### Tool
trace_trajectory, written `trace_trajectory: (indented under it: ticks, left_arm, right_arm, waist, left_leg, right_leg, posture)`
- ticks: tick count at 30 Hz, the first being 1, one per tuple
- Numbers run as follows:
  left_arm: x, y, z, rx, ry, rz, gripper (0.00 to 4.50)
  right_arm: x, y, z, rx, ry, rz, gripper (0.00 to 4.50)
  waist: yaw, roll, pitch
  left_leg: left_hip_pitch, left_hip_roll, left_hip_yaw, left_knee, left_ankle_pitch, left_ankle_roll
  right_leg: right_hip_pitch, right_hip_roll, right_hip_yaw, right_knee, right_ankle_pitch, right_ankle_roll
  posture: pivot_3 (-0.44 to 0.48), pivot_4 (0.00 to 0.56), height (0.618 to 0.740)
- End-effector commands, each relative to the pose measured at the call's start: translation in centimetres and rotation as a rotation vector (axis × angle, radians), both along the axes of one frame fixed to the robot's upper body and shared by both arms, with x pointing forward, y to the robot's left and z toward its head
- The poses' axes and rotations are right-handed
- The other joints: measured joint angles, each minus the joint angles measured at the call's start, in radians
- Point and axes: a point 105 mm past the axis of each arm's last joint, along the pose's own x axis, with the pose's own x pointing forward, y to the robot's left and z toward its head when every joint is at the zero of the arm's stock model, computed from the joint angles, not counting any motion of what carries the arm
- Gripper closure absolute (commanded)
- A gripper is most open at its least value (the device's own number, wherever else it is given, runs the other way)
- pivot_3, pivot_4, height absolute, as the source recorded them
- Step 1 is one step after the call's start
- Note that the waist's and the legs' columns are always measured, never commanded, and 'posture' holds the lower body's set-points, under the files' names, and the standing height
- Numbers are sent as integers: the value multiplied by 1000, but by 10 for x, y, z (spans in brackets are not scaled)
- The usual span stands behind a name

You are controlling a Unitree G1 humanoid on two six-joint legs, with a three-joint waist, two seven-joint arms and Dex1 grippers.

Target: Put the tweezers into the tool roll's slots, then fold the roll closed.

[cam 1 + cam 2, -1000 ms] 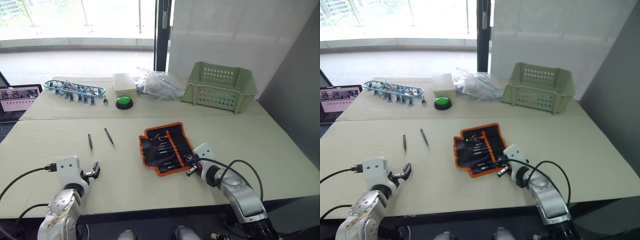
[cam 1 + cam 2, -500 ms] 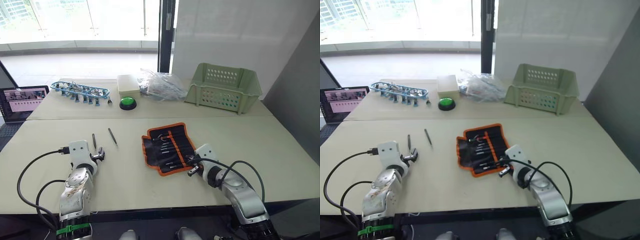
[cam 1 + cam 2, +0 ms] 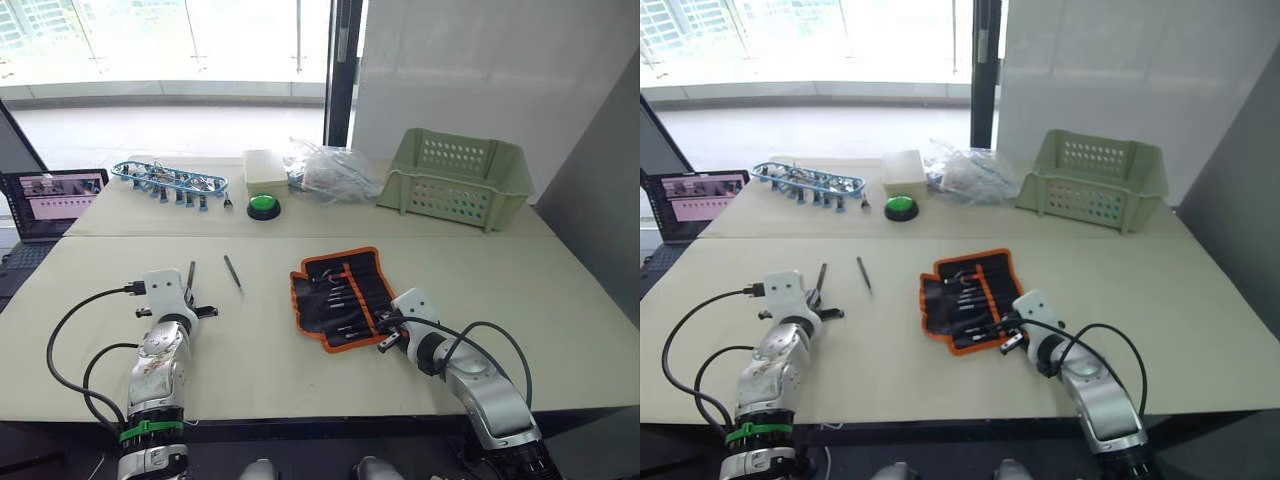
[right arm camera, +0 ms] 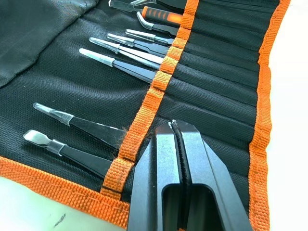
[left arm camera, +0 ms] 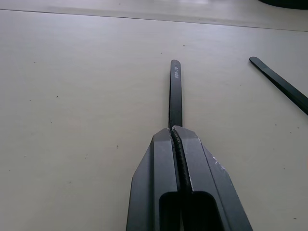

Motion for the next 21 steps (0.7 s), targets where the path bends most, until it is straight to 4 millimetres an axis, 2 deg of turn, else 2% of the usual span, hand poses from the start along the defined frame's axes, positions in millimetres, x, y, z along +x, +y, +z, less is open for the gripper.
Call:
trace_trajectory:
  ticks: [1,12,17,21]
  left_arm:
    - [0,-20,-16,-23,48,-74,4485]
    - [-4,-8,1,47,7,-67,4485]
    - [-13,-6,35,166,-87,-168,4485]
    - [-18,-16,64,212,-151,-309,4485]
  right_arm:
    - [-6,1,-12,-10,56,6,4500]
    - [-6,1,-12,-12,60,10,4500]
    - [-8,2,-12,-11,64,13,4500]
    - [-11,4,-15,-11,77,16,4500]
  waist:
    - [1,0,0]
    - [-2,0,0]
    - [-12,-3,2]
    - [-14,-6,3]
  left_leg:
    - [0,0,0,0,0,0]
    - [-2,0,0,-1,-3,-4]
    - [-7,0,0,-2,-1,-2]
    - [-18,1,0,-3,-1,-1]
  right_leg:
    - [0,0,0,-1,0,0]
    - [0,-1,0,-4,1,1]
    - [-4,-1,0,-5,3,5]
    - [-17,0,0,-4,5,7]
  posture:
    - [0,150,725]
    - [0,150,725]
    - [0,150,725]
    - [0,150,725]
